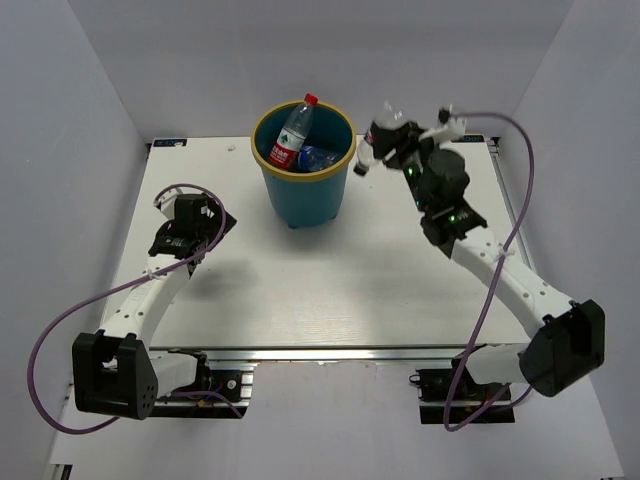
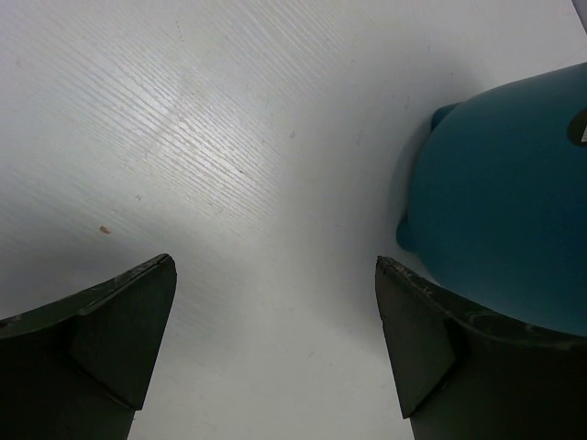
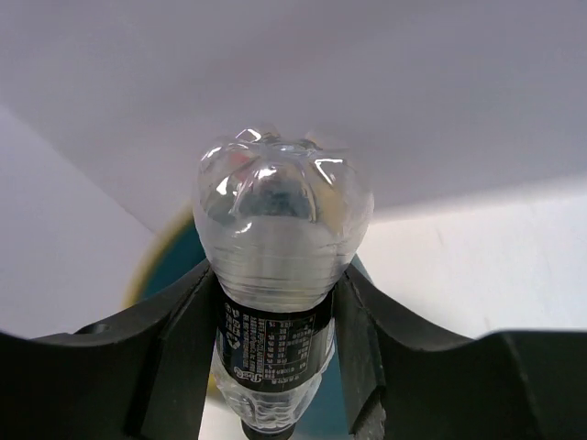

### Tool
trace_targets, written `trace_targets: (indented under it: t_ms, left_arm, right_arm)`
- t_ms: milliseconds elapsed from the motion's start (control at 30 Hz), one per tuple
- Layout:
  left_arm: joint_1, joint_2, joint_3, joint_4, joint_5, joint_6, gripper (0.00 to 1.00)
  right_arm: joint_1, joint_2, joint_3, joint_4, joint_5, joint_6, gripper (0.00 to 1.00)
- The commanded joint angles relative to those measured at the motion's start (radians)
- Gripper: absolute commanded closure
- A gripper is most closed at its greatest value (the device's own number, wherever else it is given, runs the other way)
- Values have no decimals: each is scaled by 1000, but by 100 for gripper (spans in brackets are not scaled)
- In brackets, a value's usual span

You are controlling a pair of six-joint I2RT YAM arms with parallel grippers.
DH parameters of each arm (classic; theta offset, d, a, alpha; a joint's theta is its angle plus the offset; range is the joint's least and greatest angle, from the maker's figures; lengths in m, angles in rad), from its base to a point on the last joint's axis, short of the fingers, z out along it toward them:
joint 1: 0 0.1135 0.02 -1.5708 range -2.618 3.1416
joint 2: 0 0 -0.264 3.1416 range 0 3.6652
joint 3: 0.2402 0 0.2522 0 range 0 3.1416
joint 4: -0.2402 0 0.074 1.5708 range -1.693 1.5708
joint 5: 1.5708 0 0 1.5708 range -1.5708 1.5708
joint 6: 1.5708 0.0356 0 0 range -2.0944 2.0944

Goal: Put the plastic bottles in the bin

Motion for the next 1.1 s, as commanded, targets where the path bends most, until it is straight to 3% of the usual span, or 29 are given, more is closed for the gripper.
trace_targets:
  t_ms: [0, 67, 167, 267, 333, 400, 433, 567, 800, 933, 1067]
  left_arm:
    - [7, -11, 20, 31, -8, -1, 2]
    - [5, -5, 18, 31, -13, 0, 2]
    - [7, 11, 20, 16, -16, 6, 2]
    - [10, 8, 18, 0, -26, 2, 2]
    - [11, -2, 21, -7, -43, -3, 2]
    - [13, -8, 29, -15, -65, -3, 2]
    - [11, -8, 39, -18, -75, 0, 2]
    - [24, 6, 99, -67, -184, 10, 2]
    - [39, 23, 153, -23, -154, 32, 2]
    - [50, 34, 196, -30, -172, 48, 2]
    - [54, 29, 210, -24, -200, 65, 2]
  right_arm:
    - [9, 92, 242, -9, -194, -318, 64]
    - [12, 227, 456, -73, -308, -388, 63]
    - [27, 409, 712, -219, -285, -431, 54]
    - [30, 518, 807, -285, -319, -413, 50]
    - [33, 543, 824, -290, -327, -398, 36]
    - [36, 542, 821, -295, -357, -404, 16]
    - [36, 537, 816, -299, -342, -401, 11]
    - [35, 491, 802, -307, -284, -431, 11]
    - [-20, 387, 816, -380, -206, -461, 11]
    - [-152, 277, 647, -407, -244, -326, 11]
    - [-298, 78, 262, -341, -253, -205, 11]
